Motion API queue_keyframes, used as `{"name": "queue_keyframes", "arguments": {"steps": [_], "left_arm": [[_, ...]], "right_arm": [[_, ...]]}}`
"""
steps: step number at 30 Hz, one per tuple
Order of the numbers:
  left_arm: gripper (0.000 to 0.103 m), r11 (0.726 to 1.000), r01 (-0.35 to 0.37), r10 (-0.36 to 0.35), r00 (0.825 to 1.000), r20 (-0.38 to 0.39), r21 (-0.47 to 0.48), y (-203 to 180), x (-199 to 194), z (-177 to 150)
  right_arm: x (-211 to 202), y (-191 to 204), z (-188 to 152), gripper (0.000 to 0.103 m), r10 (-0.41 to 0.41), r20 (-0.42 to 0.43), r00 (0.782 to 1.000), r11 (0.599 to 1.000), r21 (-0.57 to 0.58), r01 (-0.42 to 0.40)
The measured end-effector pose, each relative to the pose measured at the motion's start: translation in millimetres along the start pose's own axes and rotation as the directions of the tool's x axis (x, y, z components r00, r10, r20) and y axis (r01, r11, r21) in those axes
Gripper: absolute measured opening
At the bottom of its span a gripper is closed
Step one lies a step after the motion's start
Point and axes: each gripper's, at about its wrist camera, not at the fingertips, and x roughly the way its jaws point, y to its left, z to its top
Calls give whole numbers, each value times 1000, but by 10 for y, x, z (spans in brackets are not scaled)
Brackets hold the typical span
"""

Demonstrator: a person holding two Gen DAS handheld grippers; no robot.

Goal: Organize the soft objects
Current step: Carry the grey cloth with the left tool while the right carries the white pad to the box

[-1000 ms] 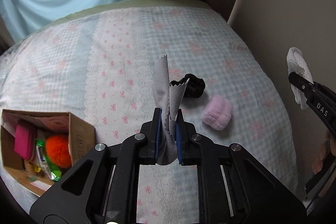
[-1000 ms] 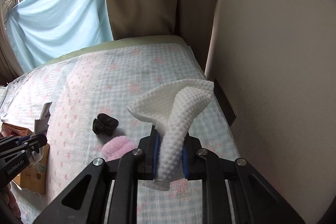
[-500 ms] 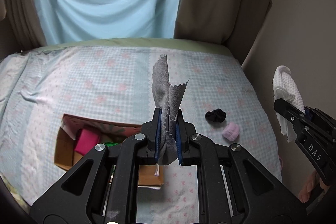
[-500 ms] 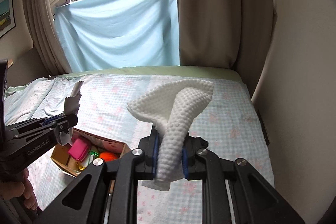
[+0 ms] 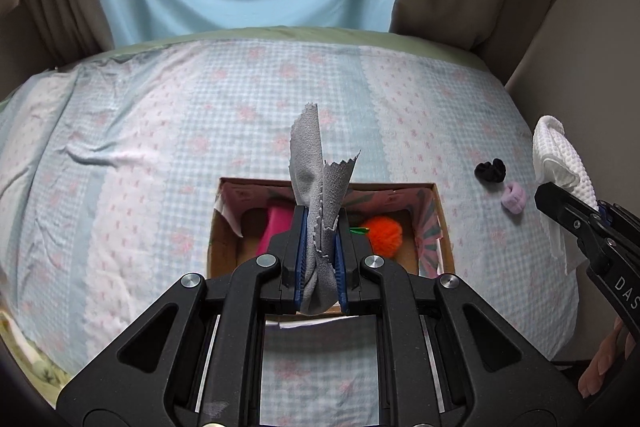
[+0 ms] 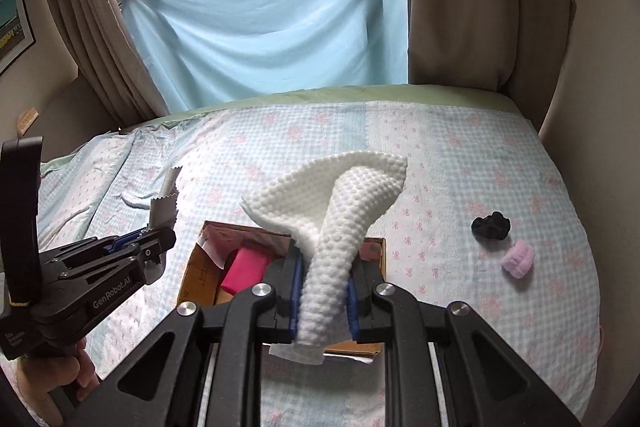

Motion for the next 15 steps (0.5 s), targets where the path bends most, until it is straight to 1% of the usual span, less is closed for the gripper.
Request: {"name": "queue_keyframes", "arguments": {"steps": [4, 7, 10, 15], "left_arm": [[10, 999, 28, -26, 997, -77, 35, 215, 348, -81], [10, 997, 46, -37, 990, -139, 63, 304, 629, -130], [10, 995, 70, -54, 978, -201, 73, 364, 923, -163], [10, 990, 102, -73, 958, -276, 93, 401, 1318, -189]], "right_arm": [[317, 140, -124, 17, -6, -76, 997, 998, 61, 11], [592, 230, -202, 17, 3, -137, 991, 996, 93, 10], [874, 269, -247, 17, -4, -191, 982, 995, 100, 24], [1325, 232, -290, 17, -1, -280, 960, 986, 162, 49]]}}
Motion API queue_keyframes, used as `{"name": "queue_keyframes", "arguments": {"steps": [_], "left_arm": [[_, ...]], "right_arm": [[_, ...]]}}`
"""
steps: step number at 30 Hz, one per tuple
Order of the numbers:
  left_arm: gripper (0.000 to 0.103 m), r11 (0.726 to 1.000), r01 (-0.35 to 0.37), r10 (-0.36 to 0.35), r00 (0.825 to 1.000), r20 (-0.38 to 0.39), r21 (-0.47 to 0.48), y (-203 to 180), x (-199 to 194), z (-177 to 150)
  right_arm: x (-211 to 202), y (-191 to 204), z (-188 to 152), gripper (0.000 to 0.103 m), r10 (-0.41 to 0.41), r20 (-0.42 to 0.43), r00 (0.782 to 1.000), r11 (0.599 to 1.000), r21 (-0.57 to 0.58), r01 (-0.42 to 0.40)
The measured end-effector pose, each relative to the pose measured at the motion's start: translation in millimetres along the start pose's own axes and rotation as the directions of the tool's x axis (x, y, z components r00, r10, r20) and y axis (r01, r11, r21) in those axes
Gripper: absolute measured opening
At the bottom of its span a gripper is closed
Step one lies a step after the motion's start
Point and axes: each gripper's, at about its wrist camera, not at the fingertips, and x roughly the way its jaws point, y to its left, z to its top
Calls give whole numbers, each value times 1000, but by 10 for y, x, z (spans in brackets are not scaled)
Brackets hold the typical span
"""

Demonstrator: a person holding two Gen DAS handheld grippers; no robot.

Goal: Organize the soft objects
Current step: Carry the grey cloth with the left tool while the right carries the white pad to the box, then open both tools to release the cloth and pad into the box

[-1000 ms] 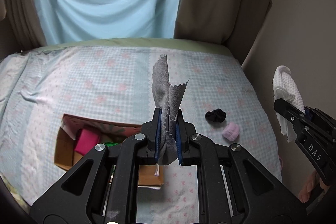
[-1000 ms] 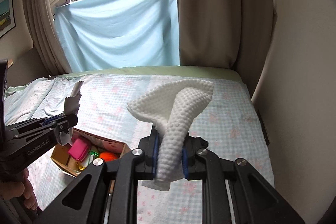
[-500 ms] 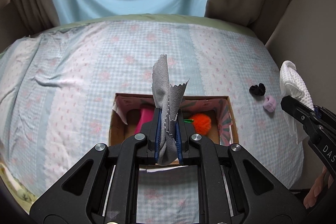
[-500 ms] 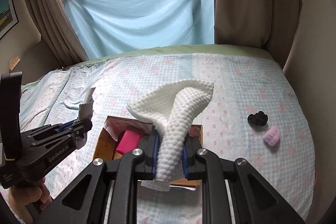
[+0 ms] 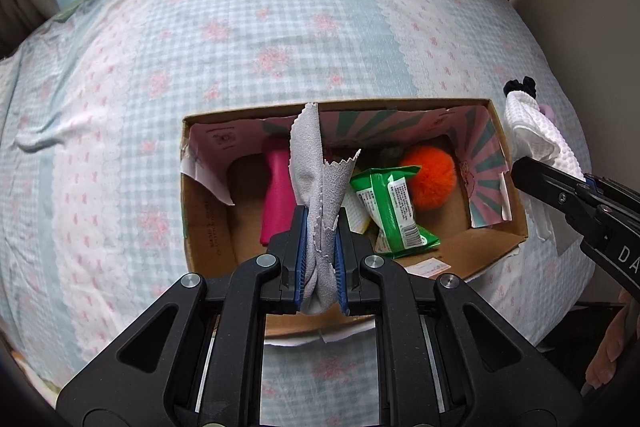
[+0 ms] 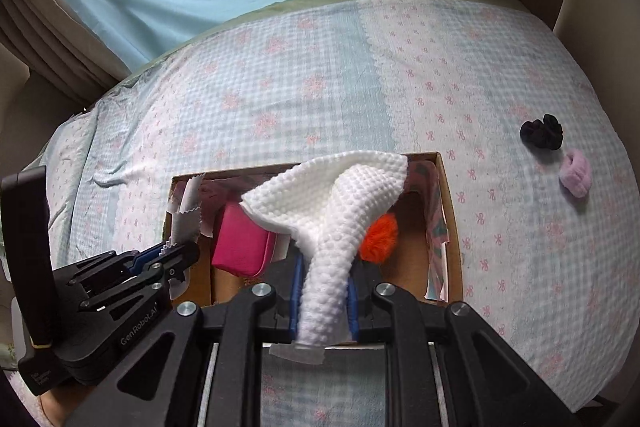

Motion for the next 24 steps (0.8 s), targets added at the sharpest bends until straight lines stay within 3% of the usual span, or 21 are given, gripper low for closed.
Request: {"name": "queue_keyframes", "arguments": {"steps": [6, 7, 8, 9, 10, 11, 12, 18, 24], "left_arm": [[10, 999, 17, -15, 998, -57, 30, 55, 284, 66], [13, 999, 13, -11, 998, -61, 38, 56, 320, 77], [28, 999, 16, -13, 997, -73, 39, 60, 360, 85], [45, 999, 24, -21, 996, -82, 36, 68, 394, 88], [90, 999, 39, -36, 996, -83, 33, 76, 409, 84], [102, 998, 51, -49, 996, -81, 28, 84, 418, 75], [103, 998, 54, -52, 995, -82, 28, 88, 433, 71], [103, 999, 40, -36, 993, -114, 29, 86, 504, 41], [103, 1000, 21, -20, 996, -92, 7, 89, 352, 5]], "right_arm": [[355, -67, 71, 17, -21, -87, 996, 997, 67, 26], [402, -86, 80, 21, -22, -96, 995, 997, 73, 29], [456, -107, 91, 25, -15, -111, 994, 996, 80, 24], [511, -132, 104, 43, -13, -122, 992, 996, 91, 24], [554, -166, 109, 75, -5, -126, 992, 994, 106, 19], [584, -203, 110, 91, 4, -125, 992, 992, 124, 12], [596, -236, 111, 103, 13, -120, 993, 990, 138, 4], [626, -347, 86, 103, -3, -139, 990, 988, 153, 24], [512, -360, 76, 103, -2, -111, 994, 991, 135, 17]]}}
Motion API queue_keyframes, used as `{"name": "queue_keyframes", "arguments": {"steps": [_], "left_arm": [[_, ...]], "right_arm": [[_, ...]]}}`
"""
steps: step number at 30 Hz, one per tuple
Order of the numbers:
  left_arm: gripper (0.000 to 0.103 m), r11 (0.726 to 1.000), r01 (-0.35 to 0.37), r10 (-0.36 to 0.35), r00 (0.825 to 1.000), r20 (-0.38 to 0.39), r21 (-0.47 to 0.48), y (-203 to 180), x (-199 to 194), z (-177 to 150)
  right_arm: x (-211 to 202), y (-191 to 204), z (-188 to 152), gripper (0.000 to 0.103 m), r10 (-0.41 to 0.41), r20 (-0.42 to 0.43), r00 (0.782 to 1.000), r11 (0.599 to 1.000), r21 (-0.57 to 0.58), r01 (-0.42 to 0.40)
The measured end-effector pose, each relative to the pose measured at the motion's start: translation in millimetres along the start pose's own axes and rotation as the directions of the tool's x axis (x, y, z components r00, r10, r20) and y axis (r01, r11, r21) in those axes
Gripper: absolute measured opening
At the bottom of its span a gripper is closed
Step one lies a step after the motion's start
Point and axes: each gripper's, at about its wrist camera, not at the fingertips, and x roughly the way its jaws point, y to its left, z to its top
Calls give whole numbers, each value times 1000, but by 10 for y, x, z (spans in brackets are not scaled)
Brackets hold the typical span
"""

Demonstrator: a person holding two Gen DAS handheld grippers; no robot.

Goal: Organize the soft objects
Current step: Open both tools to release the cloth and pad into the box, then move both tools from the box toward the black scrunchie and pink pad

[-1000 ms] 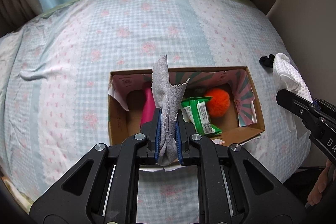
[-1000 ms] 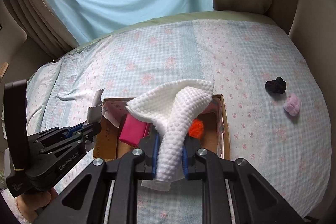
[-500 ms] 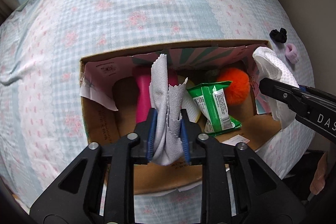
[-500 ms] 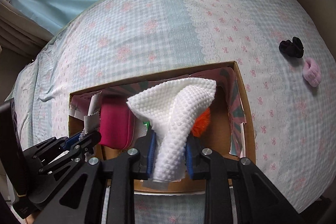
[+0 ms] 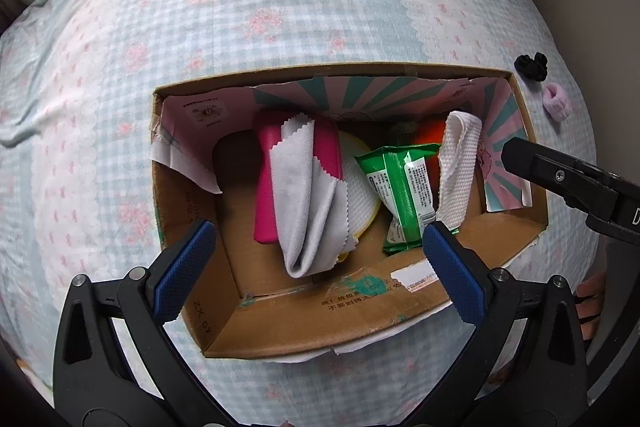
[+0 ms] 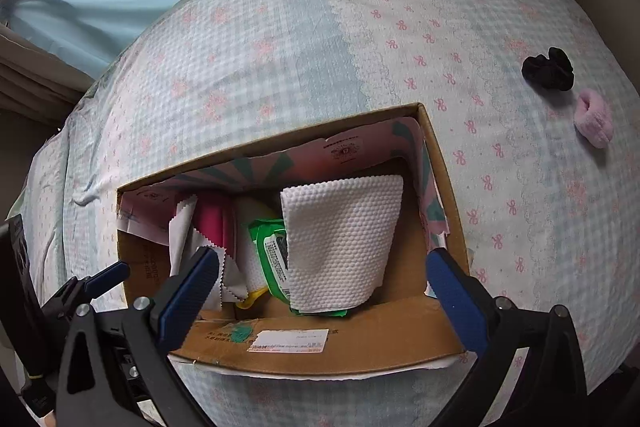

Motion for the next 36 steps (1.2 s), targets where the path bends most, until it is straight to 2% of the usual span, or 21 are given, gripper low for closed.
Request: {"name": "queue_keyframes", "arguments": {"steps": [10, 13, 16, 19, 21, 23, 26, 28, 30, 32, 36], "left_arm": [[103, 999, -40, 40, 994, 101, 2, -181, -592, -266], [103, 999, -49, 50, 986, 157, -9, -268, -895, -380], [103, 998, -56, 63, 973, 223, -34, -354, -1242, -482], [103, 996, -72, 84, 951, 297, -53, -460, -1639, -561], [103, 995, -79, 95, 928, 359, -59, -549, -1952, -632], [103, 994, -91, 108, 900, 422, -60, -640, -2272, -709], [103, 991, -121, 136, 848, 513, -63, -771, -2718, -836], [103, 992, -118, 126, 823, 553, -51, -853, -2941, -885], [103, 994, -104, 97, 808, 581, -21, -940, -3102, -902], [103, 995, -101, 77, 796, 600, 7, -1052, -3208, -897], [103, 992, -102, 35, 785, 618, 74, -1320, -3286, -803]], "right_arm": [[-548, 38, -199, 103, -7, 91, 996, 997, -71, 13], [-894, 67, -311, 103, -30, 155, 987, 992, -114, 48], [-1339, 98, -433, 103, -42, 254, 966, 983, -163, 86], [-1815, 103, -552, 103, -56, 350, 935, 975, -183, 127], [-2144, 74, -636, 103, -59, 408, 911, 974, -177, 142], [-2473, 37, -721, 103, -66, 463, 884, 973, -164, 159], [-2896, -29, -863, 103, -83, 526, 847, 973, -143, 183], [-3094, -78, -944, 103, -97, 552, 828, 972, -126, 199], [-3243, -142, -1023, 103, -117, 574, 811, 971, -105, 215], [-3345, -211, -1064, 103, -130, 583, 802, 970, -94, 225], [-3494, -411, -1119, 103, -142, 613, 778, 970, -69, 231]]}}
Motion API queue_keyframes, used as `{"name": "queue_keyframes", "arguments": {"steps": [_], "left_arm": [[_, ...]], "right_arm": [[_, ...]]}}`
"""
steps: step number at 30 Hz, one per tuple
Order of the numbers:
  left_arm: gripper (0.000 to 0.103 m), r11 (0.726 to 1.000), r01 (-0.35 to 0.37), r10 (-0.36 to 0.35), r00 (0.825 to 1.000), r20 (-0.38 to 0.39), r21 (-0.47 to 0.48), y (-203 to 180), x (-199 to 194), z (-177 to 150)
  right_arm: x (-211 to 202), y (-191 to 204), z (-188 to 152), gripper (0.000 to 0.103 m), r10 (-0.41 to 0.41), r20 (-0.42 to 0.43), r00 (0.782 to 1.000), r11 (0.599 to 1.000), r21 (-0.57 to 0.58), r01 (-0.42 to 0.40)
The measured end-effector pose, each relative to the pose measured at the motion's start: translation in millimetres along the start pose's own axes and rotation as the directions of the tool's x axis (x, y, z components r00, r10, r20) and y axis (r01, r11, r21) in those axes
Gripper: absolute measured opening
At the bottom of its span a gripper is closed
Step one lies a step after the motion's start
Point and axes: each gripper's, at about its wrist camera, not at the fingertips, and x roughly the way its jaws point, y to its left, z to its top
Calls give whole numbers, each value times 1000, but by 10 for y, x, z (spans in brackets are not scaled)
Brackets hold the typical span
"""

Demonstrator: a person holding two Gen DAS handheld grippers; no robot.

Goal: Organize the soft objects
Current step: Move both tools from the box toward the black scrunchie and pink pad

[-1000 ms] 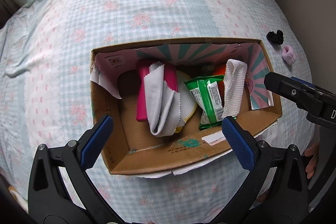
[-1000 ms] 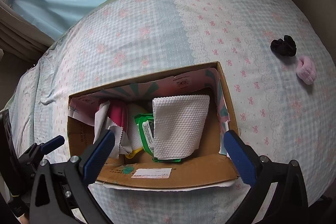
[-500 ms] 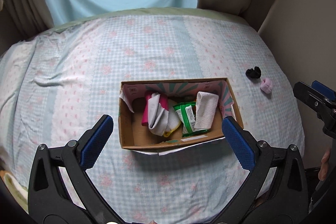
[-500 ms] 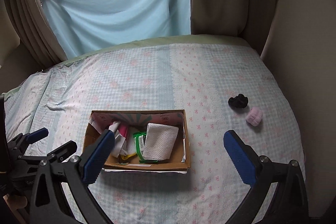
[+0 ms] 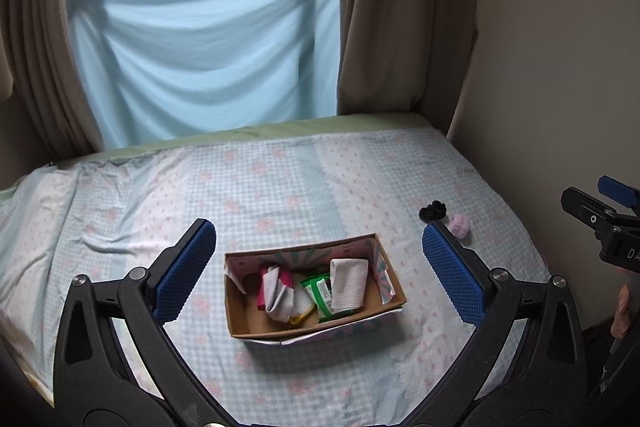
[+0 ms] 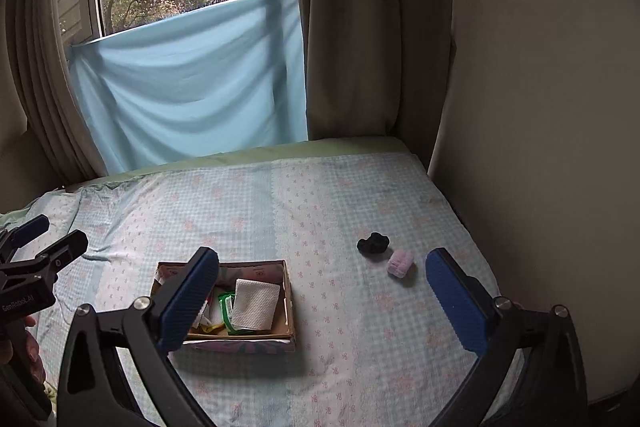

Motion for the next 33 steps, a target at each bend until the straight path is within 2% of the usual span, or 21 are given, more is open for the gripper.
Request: {"name": "queue_keyframes", "arguments": {"steps": [6, 11, 17, 21, 28, 33], "left_arm": [[103, 998, 48, -47, 999, -9, 41, -467, 251, 226], [103, 996, 89, -88, 995, -49, 21, -959, 634, 349], [103, 992, 116, -120, 986, -119, -40, -1583, 1280, 454], [103, 991, 114, -125, 976, -177, -70, -1911, 1795, 464], [103, 984, 124, -158, 938, -307, -128, -2239, 2820, 381], [103, 979, 163, -200, 890, -409, -123, -2409, 3606, 212]], "right_arm": [[80, -457, 57, 103, 2, 18, 1000, 1000, -2, -2], [329, -895, 136, 103, 46, 22, 999, 998, -55, -44], [886, -1419, 214, 103, 139, -45, 989, 974, -175, -145], [1336, -1731, 213, 103, 200, -109, 974, 954, -205, -219], [2152, -2053, 152, 103, 247, -224, 943, 927, -230, -297], [2719, -2163, 41, 103, 267, -302, 915, 898, -266, -349]]}}
